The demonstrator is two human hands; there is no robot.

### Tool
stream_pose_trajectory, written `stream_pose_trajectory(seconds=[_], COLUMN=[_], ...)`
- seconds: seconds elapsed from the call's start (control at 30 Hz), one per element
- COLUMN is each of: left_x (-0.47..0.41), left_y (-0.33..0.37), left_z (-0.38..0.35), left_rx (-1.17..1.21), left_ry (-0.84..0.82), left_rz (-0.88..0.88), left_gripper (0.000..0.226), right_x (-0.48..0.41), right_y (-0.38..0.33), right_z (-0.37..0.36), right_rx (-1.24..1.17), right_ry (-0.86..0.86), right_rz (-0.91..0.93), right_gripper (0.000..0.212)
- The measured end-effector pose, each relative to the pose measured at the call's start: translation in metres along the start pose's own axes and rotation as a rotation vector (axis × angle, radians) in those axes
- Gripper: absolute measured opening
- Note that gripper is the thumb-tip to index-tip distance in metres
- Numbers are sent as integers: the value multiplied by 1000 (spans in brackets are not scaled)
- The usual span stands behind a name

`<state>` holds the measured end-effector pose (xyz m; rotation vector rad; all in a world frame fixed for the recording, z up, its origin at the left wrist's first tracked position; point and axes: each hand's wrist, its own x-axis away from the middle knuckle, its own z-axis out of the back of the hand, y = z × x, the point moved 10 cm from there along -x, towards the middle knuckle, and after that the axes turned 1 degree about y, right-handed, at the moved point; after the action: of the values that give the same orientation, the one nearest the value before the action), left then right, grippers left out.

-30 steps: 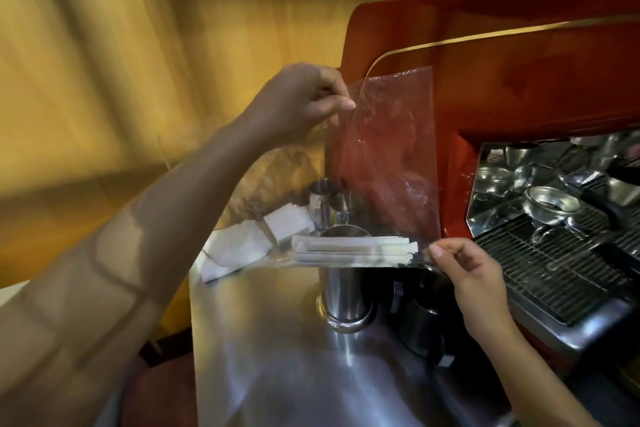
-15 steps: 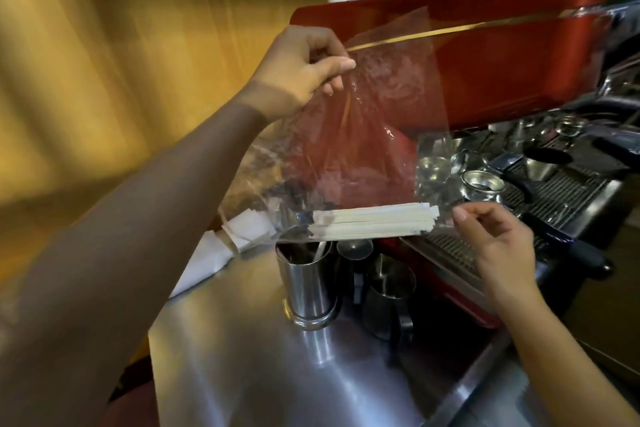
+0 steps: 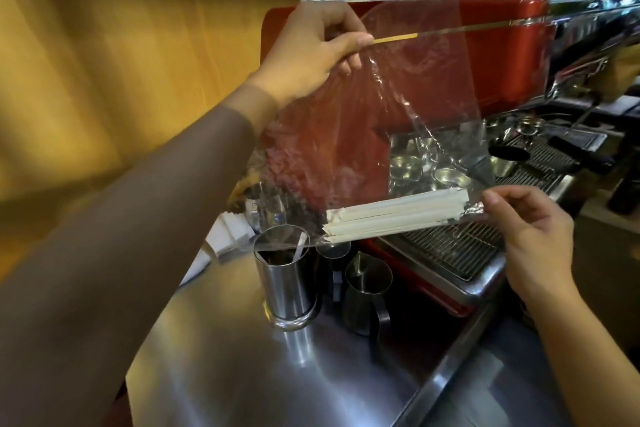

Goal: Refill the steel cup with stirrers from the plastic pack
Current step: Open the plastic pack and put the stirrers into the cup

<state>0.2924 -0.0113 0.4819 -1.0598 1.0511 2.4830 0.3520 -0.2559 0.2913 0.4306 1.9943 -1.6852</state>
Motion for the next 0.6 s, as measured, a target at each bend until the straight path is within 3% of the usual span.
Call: stream_pose_trajectory(seconds=[0.27,0.6], left_x=[0,24], left_y=[2,-31], left_z=[3,27], left_rx=[-6,8], left_ry=[11,96], left_rz=[-28,85], left_gripper=[18,21], right_x=[-1,-5], right_y=[-15,-14], right_z=[2,-22], right_rx=[57,95], right_ry=[-34,-103], right_rz=[17,39], right_gripper=[16,17])
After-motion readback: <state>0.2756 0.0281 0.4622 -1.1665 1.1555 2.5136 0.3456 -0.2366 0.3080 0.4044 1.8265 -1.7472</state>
